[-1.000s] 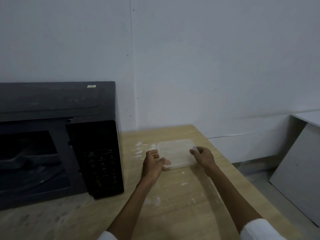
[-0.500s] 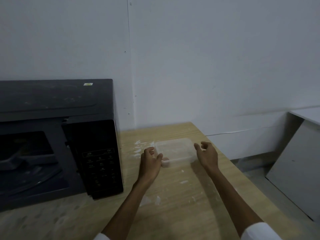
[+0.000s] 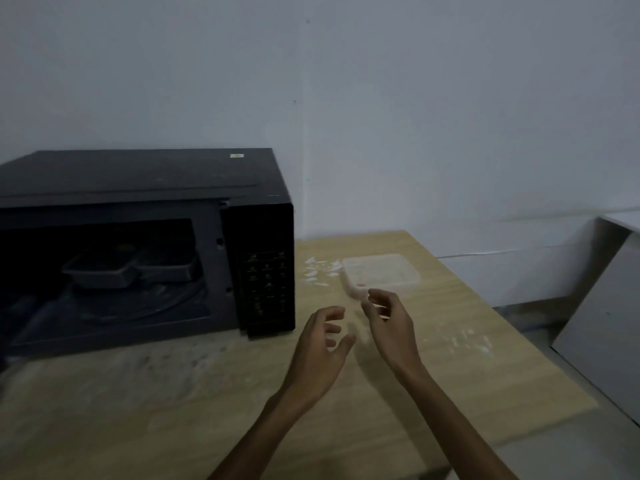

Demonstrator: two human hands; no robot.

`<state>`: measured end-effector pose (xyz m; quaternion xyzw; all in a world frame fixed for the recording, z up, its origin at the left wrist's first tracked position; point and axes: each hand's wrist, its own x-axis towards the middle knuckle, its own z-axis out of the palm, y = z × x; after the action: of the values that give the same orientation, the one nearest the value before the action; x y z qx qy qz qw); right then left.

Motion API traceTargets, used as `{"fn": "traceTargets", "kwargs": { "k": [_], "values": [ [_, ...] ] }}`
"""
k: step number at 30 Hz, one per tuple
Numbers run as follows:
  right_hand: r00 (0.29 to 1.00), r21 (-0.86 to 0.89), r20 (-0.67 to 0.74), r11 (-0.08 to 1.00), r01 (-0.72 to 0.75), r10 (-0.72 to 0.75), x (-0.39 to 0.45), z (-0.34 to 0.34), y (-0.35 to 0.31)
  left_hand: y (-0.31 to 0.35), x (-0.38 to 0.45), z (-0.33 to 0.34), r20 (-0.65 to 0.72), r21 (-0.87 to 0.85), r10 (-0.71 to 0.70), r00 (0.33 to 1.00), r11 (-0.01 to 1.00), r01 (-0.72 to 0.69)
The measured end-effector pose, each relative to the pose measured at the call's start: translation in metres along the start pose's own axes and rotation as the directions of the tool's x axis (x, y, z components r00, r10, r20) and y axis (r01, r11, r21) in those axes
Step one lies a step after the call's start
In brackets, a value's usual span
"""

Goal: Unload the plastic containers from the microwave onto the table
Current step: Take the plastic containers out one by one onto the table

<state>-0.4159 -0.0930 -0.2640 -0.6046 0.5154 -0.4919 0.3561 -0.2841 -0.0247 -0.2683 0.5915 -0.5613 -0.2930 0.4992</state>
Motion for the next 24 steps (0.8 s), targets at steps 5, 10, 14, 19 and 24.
{"fn": "traceTargets", "kwargs": {
  "k": [5, 10, 14, 19, 24],
  "values": [
    [0.992, 0.097, 0.128, 0.995, -0.018, 0.006, -0.052, 0.041, -0.023, -0.021, -0.031, -0.064, -0.112, -0.035, -0.047, 0.993, 0.998, 0.044],
    [0.965, 0.161, 0.260, 0.987, -0.018, -0.025, -0.083, 0.092, -0.048, -0.036, -0.044, -0.131, -0.251, -0.058, -0.087, 0.964, 0.996, 0.074],
    [0.929, 0.180, 0.366, 0.984, -0.018, -0.049, -0.095, 0.140, -0.070, -0.045, -0.044, -0.181, -0.343, -0.079, -0.131, 0.930, 0.991, 0.111],
    [0.892, 0.219, 0.444, 0.976, -0.018, -0.083, -0.098, 0.192, -0.094, -0.052, -0.029, -0.229, -0.425, -0.091, -0.118, 0.897, 0.992, 0.088],
    [0.887, 0.200, 0.455, 0.980, -0.014, -0.080, -0.085, 0.233, -0.115, -0.068, 0.001, -0.258, -0.483, -0.128, -0.143, 0.864, 0.987, 0.092]
  ]
}}
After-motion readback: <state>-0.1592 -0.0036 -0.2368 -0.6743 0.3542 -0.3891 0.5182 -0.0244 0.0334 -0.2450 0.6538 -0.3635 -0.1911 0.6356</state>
